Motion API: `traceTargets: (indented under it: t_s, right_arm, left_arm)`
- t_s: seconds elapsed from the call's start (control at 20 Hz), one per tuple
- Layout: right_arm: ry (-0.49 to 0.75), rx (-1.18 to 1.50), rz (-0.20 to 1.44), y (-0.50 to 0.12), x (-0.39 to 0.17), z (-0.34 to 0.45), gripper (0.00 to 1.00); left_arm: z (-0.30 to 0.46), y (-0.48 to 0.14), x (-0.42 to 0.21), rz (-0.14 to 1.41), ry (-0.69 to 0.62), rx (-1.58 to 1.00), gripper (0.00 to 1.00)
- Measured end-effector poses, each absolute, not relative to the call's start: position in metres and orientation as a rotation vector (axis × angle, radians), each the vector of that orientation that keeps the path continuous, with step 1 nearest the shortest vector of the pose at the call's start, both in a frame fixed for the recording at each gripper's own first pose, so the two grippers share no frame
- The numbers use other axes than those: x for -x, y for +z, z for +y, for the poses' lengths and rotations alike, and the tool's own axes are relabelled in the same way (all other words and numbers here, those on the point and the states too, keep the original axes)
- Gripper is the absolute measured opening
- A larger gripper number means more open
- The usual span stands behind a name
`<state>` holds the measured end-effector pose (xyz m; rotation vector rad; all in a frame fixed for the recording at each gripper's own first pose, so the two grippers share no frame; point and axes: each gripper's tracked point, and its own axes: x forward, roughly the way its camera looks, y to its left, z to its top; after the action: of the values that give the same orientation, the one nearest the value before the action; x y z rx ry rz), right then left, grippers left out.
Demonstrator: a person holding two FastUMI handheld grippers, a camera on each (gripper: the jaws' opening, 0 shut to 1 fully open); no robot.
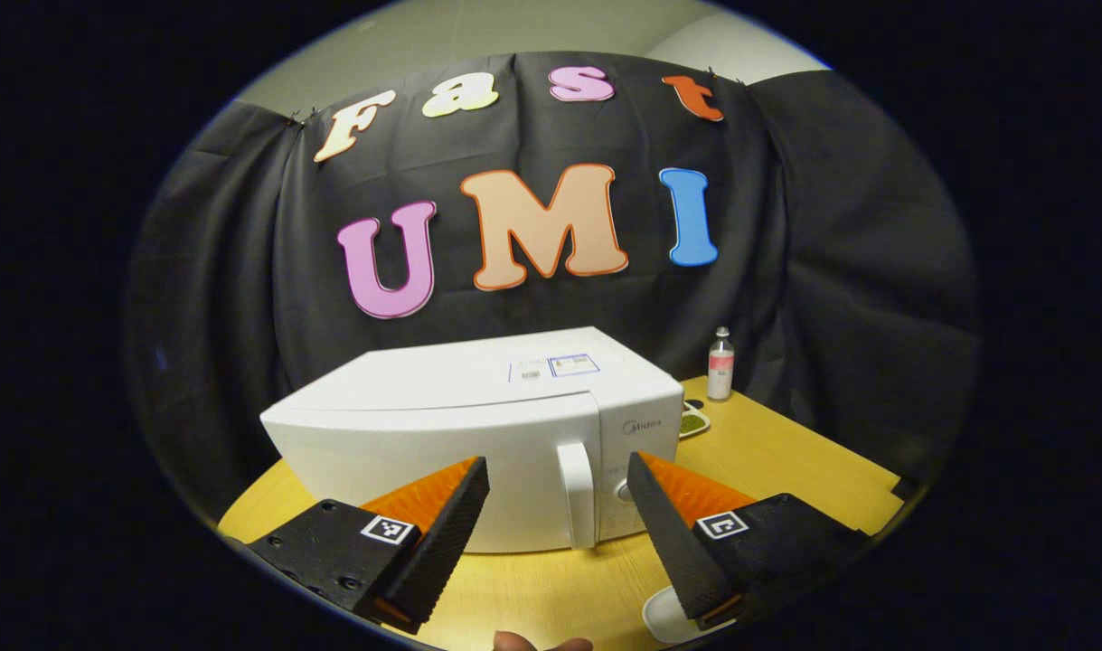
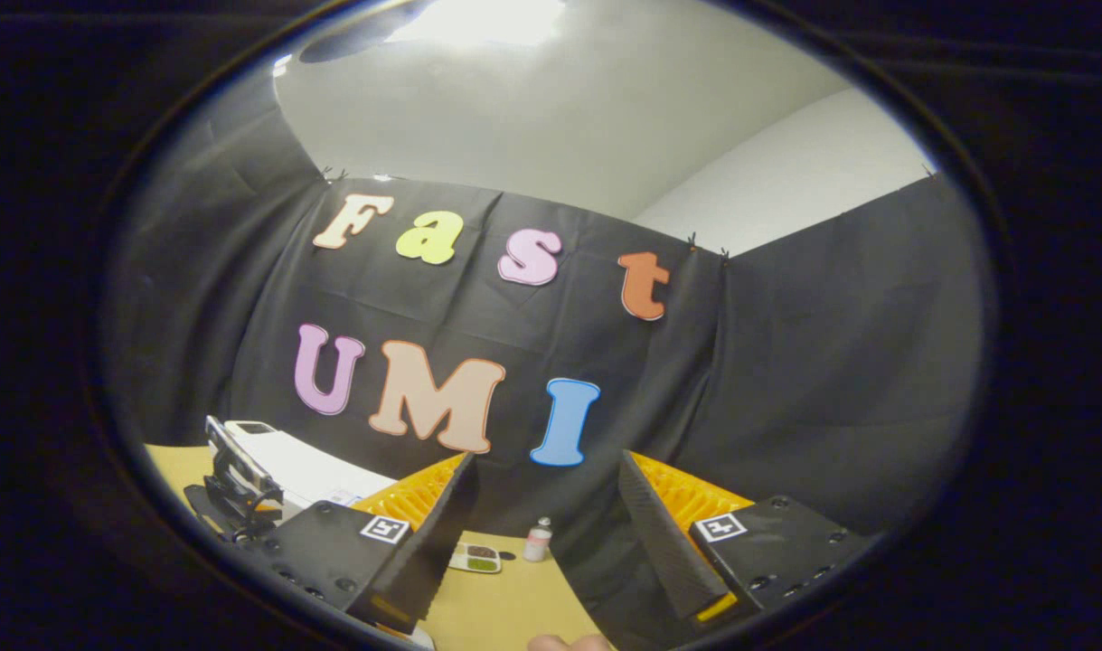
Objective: Open the microwave oven with the left hand, put the food in, and close the microwave oven.
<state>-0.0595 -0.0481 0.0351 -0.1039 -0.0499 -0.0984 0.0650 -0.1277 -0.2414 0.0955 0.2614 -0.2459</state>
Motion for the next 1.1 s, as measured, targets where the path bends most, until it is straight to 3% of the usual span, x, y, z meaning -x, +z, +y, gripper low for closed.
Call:
traceTargets:
  t_s: [0.35, 0.45, 0.5, 0.65, 0.7, 0.75, 0.9, 1.1]
  right_arm:
    - [-0.114, 0.117, -0.033, 0.041, 0.07, -0.057, 0.96]
    - [-0.103, 0.119, -0.031, 0.04, 0.07, -0.055, 0.96]
    - [-0.097, 0.125, -0.031, 0.04, 0.069, -0.054, 0.96]
    - [-0.076, 0.137, -0.033, 0.039, 0.069, -0.048, 0.98]
    - [-0.07, 0.138, -0.034, 0.039, 0.068, -0.044, 0.96]
    - [-0.065, 0.137, -0.036, 0.038, 0.064, -0.042, 0.96]
    - [-0.055, 0.133, -0.036, 0.036, 0.061, -0.042, 0.97]
    - [-0.046, 0.113, -0.038, 0.035, 0.06, -0.041, 0.97]
  left_arm:
    - [-0.148, -0.301, -0.084, 0.369, -0.274, -0.068, 0.96]
    - [-0.146, -0.309, -0.089, 0.373, -0.26, -0.09, 0.88]
    - [-0.147, -0.311, -0.091, 0.379, -0.261, -0.098, 0.74]
    - [-0.147, -0.319, -0.099, 0.395, -0.239, -0.132, 0.69]
    - [-0.142, -0.317, -0.094, 0.406, -0.237, -0.132, 0.39]
    - [-0.145, -0.32, -0.1, 0.391, -0.238, -0.125, 0.31]
    - [-0.148, -0.314, -0.099, 0.36, -0.259, -0.106, 0.19]
    - [-0.148, -0.319, -0.098, 0.376, -0.27, -0.155, 0.12]
